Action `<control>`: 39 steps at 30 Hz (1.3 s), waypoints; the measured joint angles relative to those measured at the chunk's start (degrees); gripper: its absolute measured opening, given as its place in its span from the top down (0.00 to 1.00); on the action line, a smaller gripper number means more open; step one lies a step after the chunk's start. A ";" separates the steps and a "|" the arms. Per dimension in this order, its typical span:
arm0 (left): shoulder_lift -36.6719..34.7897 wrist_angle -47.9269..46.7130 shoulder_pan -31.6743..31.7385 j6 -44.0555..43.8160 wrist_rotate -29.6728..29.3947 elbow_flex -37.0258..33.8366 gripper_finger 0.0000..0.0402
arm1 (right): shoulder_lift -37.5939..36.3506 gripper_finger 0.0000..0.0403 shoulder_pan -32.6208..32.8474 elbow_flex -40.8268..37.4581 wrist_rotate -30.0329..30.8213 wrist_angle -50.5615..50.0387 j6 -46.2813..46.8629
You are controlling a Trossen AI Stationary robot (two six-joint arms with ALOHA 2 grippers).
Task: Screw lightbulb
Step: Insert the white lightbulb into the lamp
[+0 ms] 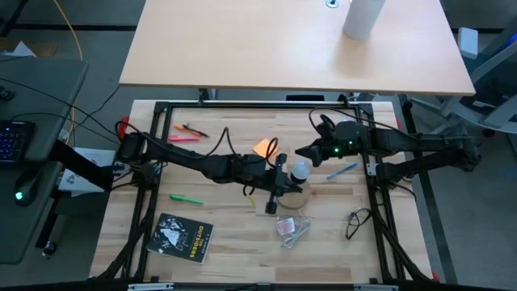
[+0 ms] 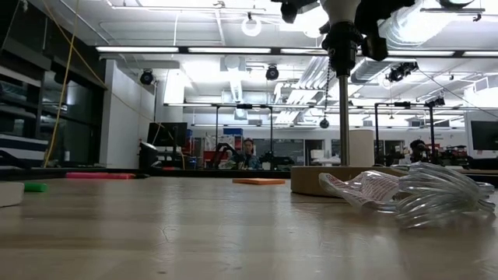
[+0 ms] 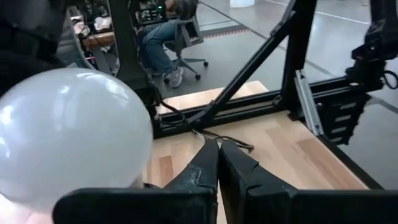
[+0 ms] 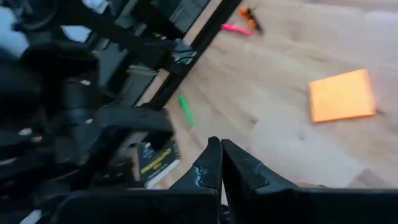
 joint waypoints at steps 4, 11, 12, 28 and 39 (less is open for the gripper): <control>0.06 0.08 0.86 0.11 -1.57 0.58 1.00 | -0.18 1.00 0.88 0.00 -1.01 -0.36 0.75; -0.88 -1.63 2.93 2.70 -1.91 0.60 1.00 | -1.06 1.00 4.19 0.00 0.09 -1.08 2.52; -1.12 -2.57 3.26 3.09 -1.73 0.60 1.00 | -1.30 1.00 4.76 0.00 0.57 -1.40 3.10; -10.16 -22.83 12.12 13.06 -7.57 0.56 1.00 | -6.42 1.00 15.55 0.00 5.27 -8.91 10.40; -14.37 -25.78 15.37 7.61 -6.19 0.56 1.00 | -6.94 1.00 14.36 0.00 11.29 -13.26 9.48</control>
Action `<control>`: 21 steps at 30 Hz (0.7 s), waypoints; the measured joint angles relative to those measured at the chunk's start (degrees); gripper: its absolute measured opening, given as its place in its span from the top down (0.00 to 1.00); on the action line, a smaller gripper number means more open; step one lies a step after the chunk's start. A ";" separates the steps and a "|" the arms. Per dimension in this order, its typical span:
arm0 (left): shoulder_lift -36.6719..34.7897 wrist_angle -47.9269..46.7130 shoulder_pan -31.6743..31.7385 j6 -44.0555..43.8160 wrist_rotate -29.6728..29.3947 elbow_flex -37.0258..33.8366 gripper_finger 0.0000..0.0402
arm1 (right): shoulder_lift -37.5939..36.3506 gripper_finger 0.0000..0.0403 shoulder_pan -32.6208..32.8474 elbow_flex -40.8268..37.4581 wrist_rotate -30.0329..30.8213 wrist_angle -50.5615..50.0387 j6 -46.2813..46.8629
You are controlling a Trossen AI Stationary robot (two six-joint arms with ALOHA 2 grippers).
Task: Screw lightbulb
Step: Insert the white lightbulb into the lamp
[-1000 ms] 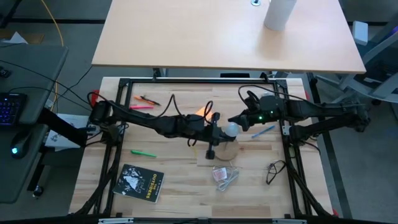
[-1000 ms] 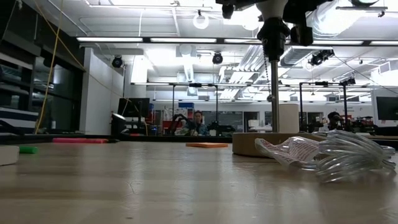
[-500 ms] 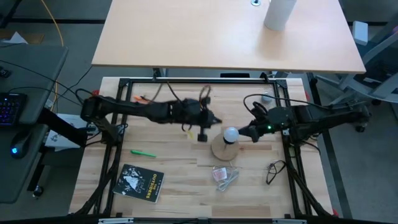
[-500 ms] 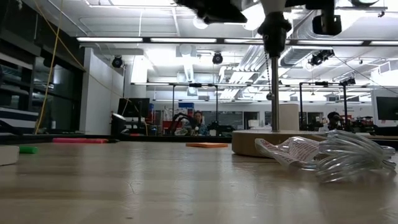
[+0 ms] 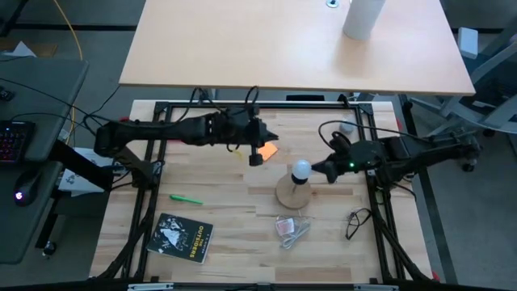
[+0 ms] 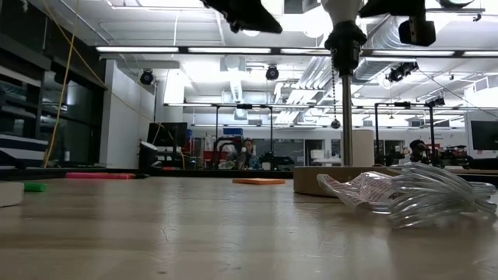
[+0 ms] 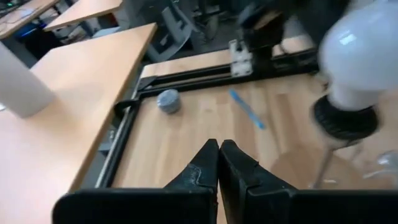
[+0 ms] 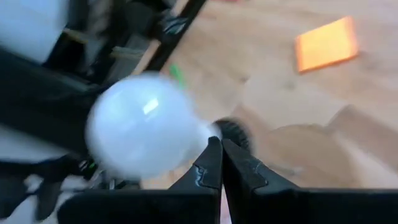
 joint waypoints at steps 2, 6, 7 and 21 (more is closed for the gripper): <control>-0.18 0.30 -1.56 -1.52 0.27 0.00 1.00 | 0.02 1.00 -1.33 0.00 1.30 -1.27 -0.69; 0.34 0.72 -5.90 -2.56 2.07 0.00 1.00 | 0.01 1.00 -5.00 0.00 1.04 -1.97 -3.04; 0.52 1.14 -7.12 -2.56 2.18 0.00 1.00 | 0.02 1.00 -6.11 0.00 0.35 -1.94 -3.76; 10.90 22.93 -15.01 -4.79 9.41 -0.05 1.00 | 2.87 1.00 -19.57 0.00 -13.35 6.17 -9.93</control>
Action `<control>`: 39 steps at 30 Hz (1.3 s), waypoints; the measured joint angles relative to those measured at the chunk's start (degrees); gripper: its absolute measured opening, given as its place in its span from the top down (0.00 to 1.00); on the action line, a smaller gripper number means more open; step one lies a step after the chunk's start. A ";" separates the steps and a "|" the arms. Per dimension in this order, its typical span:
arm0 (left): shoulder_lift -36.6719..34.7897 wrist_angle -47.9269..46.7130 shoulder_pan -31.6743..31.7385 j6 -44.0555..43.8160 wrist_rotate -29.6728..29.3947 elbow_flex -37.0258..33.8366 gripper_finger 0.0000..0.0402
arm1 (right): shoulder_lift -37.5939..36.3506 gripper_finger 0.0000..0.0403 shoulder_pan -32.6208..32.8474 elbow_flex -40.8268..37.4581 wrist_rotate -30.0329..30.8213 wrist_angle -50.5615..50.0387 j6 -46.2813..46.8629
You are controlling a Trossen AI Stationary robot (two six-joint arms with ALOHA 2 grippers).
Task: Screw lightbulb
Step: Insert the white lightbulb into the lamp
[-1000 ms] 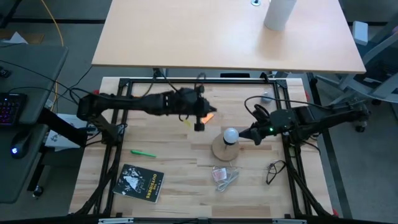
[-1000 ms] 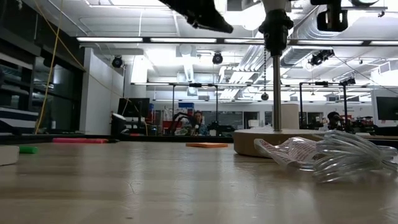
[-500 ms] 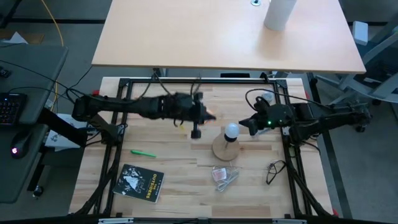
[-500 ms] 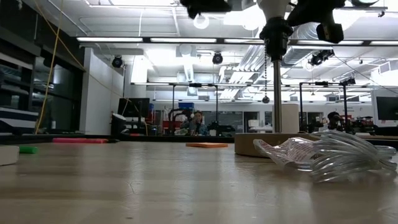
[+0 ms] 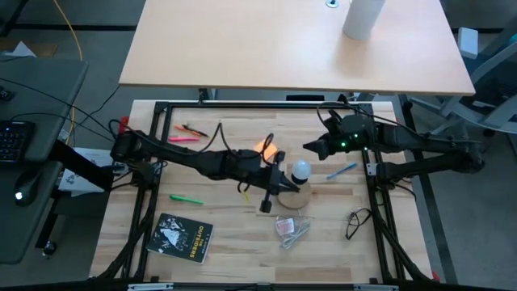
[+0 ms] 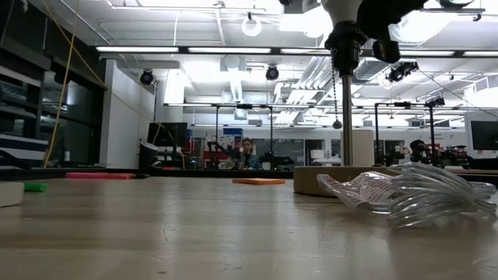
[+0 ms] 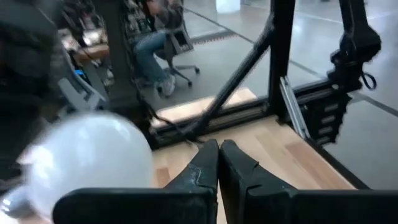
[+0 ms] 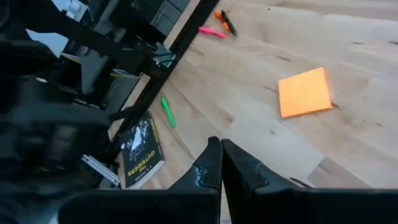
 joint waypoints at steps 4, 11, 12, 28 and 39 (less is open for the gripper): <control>2.22 1.16 -0.26 -0.99 0.03 -0.02 1.00 | 1.95 1.00 0.06 0.00 -1.60 2.27 0.22; 3.15 1.48 -0.15 -0.68 -6.10 -0.02 1.00 | 3.03 1.00 2.14 0.00 -3.56 4.91 1.93; 3.09 1.58 0.02 -0.67 -7.72 -0.02 1.00 | 2.96 1.00 2.73 0.00 -3.58 4.84 2.24; 0.39 -7.17 4.03 4.96 -9.61 0.00 1.00 | 0.89 1.00 10.27 0.02 0.92 0.95 6.29; -3.12 -16.93 8.14 7.94 -13.97 0.00 1.00 | -3.00 1.00 14.13 0.00 1.37 -3.45 9.14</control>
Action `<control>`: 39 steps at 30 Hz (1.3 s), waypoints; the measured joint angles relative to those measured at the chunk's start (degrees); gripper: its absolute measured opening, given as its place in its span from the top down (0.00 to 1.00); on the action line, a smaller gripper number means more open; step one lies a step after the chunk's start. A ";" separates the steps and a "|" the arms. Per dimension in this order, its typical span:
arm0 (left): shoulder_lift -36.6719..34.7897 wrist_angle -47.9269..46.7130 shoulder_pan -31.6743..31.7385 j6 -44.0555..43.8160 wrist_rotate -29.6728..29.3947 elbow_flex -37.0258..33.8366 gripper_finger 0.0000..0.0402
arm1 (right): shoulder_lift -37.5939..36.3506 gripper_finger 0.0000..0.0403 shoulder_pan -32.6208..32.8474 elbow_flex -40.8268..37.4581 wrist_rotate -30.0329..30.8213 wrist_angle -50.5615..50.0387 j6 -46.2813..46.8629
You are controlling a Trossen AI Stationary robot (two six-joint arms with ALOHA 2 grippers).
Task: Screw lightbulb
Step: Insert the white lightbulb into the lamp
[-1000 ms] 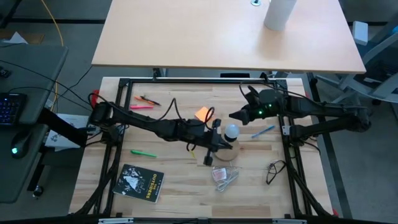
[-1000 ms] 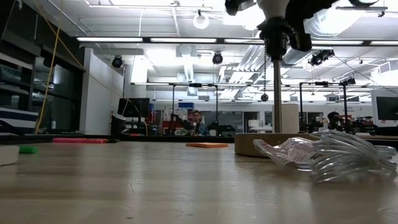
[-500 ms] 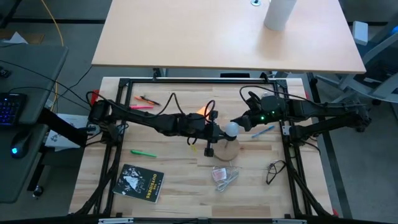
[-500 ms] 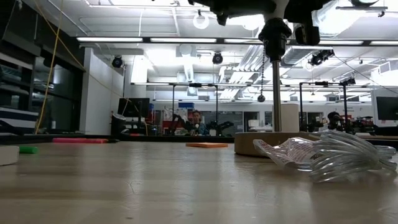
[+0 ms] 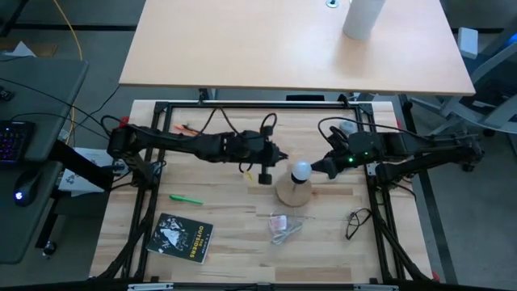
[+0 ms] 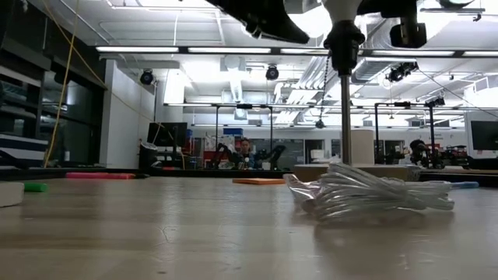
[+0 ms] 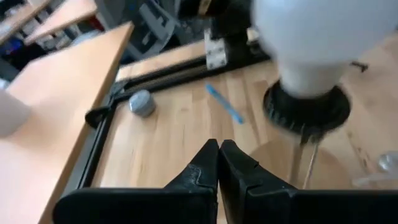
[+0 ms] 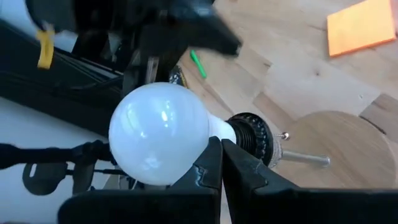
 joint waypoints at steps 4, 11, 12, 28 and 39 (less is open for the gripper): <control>-1.66 -3.92 2.78 0.12 -0.16 0.00 1.00 | -0.75 1.00 1.63 0.01 0.17 -1.33 1.02; -5.48 -7.19 6.78 -0.81 -0.20 0.00 1.00 | -3.37 1.00 2.47 0.02 6.37 -4.35 1.00; -5.98 -7.17 6.92 -1.19 -0.16 0.00 1.00 | -3.73 1.00 2.32 0.02 7.88 -4.86 0.87; -2.27 8.61 -6.87 -6.44 8.57 0.02 1.00 | -0.68 1.00 -10.16 0.02 4.81 -1.57 -7.20; 3.35 17.26 -8.38 -10.24 15.39 0.04 1.00 | 4.79 1.00 -16.73 0.02 -7.15 7.12 -8.66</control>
